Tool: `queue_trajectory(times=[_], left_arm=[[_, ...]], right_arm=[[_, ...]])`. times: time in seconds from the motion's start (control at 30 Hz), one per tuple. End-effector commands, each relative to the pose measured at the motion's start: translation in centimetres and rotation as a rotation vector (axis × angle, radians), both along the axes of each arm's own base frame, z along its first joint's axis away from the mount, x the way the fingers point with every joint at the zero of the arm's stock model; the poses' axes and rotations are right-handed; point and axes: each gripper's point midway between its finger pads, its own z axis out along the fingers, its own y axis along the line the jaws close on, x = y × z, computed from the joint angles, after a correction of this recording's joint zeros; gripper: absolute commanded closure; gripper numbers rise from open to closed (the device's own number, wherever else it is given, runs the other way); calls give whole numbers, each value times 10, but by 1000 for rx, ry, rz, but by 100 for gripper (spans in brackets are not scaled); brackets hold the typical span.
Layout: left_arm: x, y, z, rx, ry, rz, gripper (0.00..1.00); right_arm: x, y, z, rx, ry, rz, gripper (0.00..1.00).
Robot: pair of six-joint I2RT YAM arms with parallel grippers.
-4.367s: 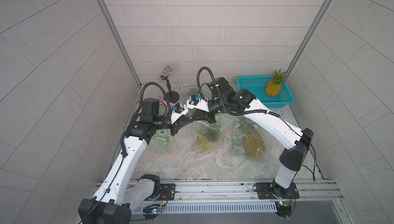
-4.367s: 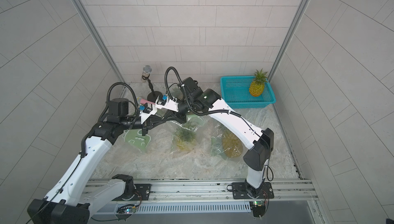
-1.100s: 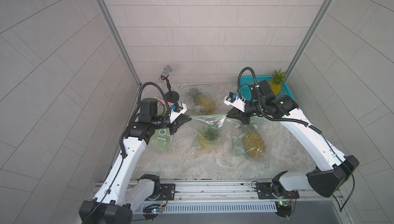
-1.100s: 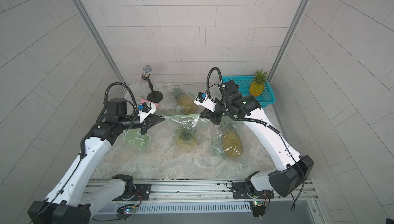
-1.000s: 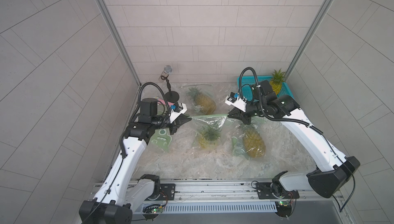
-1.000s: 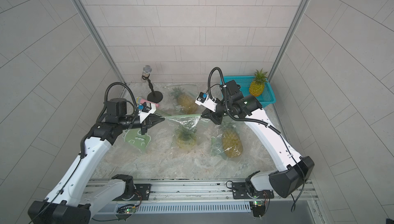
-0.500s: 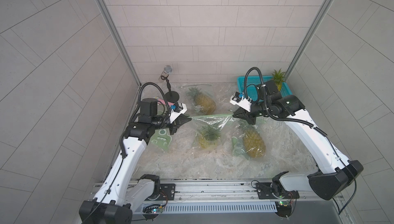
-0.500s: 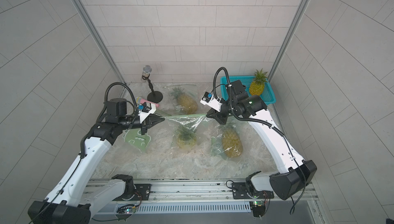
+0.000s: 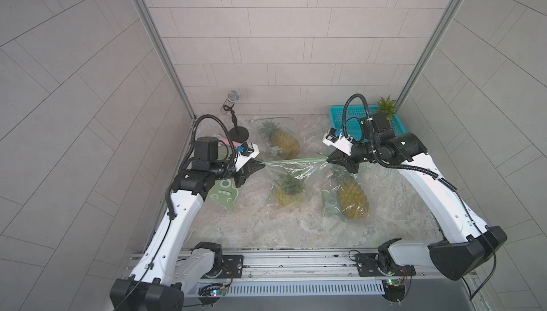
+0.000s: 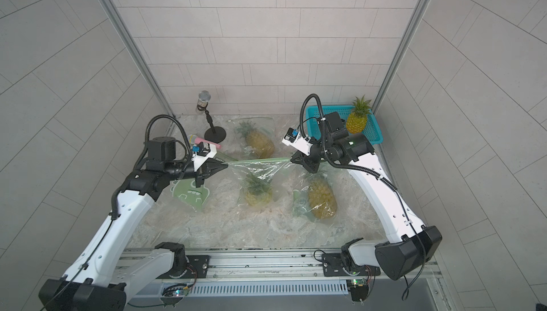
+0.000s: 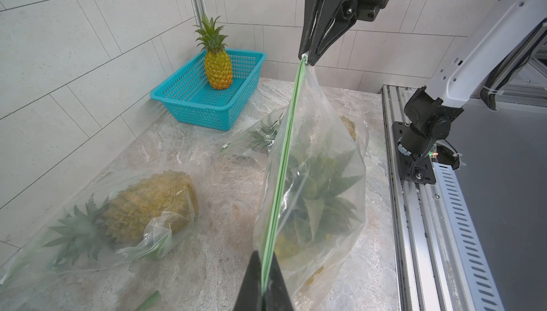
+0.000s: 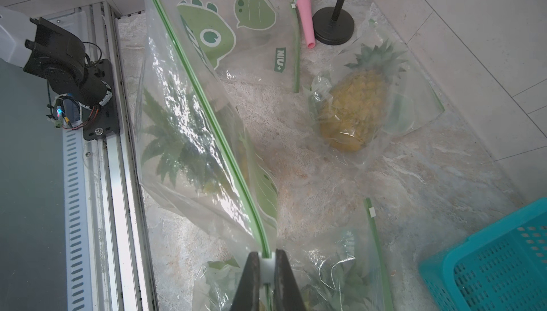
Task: Open the zip-top bag and take out the pineapple
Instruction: Unzip the zipper on the zipper food storage bag, then open the zipper of the food storage bag at the center of the board.
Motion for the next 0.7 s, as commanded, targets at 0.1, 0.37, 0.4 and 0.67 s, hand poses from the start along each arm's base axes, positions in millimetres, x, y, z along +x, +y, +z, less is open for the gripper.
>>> queue_trajectory(times=[0.1, 0.37, 0.4, 0.67], left_arm=[[4, 10, 20, 19, -88, 40, 100], [2, 7, 21, 1, -95, 17, 100], [3, 6, 20, -8, -101, 9, 100], [-6, -8, 20, -47, -94, -64, 100]], right_arm=[[-3, -32, -12, -116, 6, -90, 100], [-6, -22, -5, -59, 6, -49, 100], [-8, -18, -3, -39, 6, -34, 100], [-22, 10, 8, 69, 6, 77, 100]])
